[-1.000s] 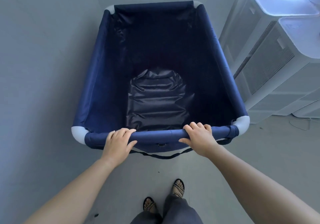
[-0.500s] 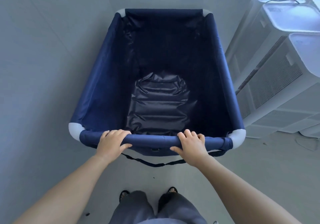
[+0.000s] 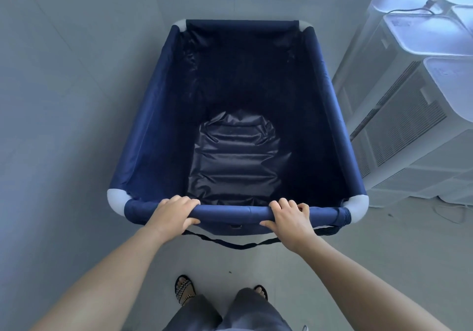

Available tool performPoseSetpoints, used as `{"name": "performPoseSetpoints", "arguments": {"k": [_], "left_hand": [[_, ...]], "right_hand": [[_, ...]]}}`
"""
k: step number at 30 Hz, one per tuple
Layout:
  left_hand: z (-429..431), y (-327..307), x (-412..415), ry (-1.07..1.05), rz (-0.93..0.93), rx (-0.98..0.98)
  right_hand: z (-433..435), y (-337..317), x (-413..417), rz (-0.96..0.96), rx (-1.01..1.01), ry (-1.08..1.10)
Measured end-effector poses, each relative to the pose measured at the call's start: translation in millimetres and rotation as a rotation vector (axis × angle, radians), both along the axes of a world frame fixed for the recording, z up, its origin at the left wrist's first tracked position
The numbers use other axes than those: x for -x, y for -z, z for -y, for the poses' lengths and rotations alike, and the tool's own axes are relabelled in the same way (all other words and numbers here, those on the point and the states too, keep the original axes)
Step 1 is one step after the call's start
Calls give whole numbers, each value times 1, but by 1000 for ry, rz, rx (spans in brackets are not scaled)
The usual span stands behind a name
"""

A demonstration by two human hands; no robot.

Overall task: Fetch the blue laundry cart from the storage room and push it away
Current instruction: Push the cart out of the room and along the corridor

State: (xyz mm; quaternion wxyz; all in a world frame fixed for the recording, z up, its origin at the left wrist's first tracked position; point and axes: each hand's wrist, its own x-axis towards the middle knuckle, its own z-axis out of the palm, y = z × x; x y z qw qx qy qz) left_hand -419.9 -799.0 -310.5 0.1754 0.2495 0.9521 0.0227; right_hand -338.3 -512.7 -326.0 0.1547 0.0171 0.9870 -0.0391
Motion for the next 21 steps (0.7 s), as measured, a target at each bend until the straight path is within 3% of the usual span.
{"name": "performPoseSetpoints", "arguments": {"k": [11,21], "left_hand": [[31,-11,59,23,107,16],[41,-3,65,-6,128,-46]], "right_hand": [[42,-1,36,17,41,59],[42,2,37,-5,93,107]]}}
